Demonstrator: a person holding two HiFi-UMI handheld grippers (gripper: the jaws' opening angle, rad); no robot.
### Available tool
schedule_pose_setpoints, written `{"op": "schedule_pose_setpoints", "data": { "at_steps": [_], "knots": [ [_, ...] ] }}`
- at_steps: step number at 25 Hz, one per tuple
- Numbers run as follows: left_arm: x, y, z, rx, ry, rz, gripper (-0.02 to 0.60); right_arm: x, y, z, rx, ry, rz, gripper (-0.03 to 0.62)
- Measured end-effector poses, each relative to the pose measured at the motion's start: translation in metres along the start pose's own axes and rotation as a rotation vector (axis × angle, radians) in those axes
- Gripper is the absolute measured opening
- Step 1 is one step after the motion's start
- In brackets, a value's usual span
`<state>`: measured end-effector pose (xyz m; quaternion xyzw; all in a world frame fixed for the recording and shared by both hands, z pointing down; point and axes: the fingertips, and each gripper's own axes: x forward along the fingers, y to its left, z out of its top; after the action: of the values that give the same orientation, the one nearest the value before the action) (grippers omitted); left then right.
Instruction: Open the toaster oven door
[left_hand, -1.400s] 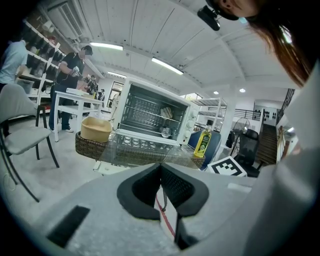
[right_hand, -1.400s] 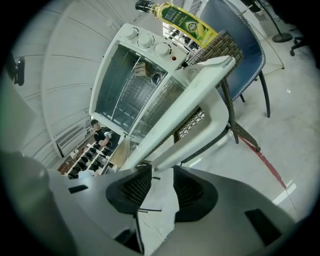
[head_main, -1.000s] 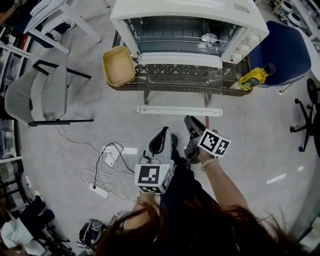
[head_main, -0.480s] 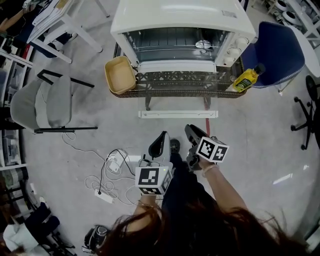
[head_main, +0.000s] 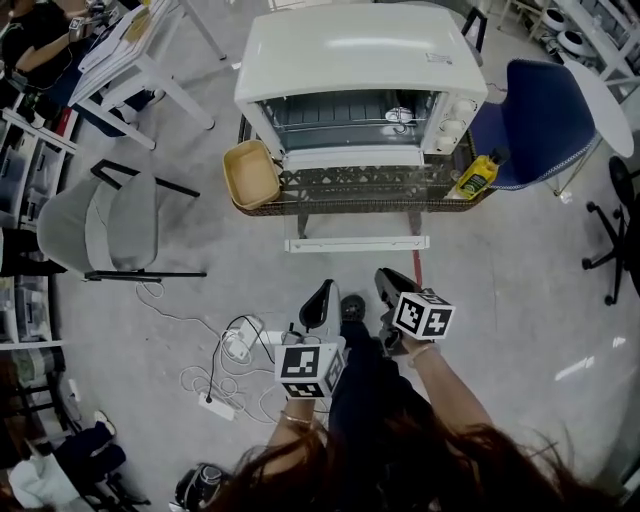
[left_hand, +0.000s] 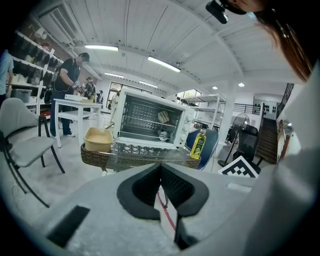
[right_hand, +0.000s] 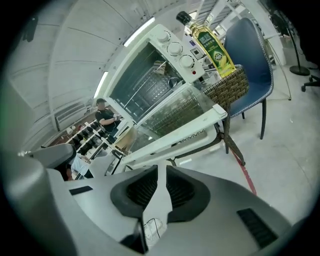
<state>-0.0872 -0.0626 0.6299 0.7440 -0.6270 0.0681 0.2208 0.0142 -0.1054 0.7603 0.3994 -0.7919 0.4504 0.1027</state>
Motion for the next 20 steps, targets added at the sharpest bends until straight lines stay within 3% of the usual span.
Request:
{"op": "schedule_pose_setpoints", "data": {
  "at_steps": [20],
  "knots": [
    [-0.019,-0.030,0.053,0.066,-0.007,0.008,0.015,-0.046,0.048,0.044,-0.193,-0.020,0.026,0.029]
  ]
}}
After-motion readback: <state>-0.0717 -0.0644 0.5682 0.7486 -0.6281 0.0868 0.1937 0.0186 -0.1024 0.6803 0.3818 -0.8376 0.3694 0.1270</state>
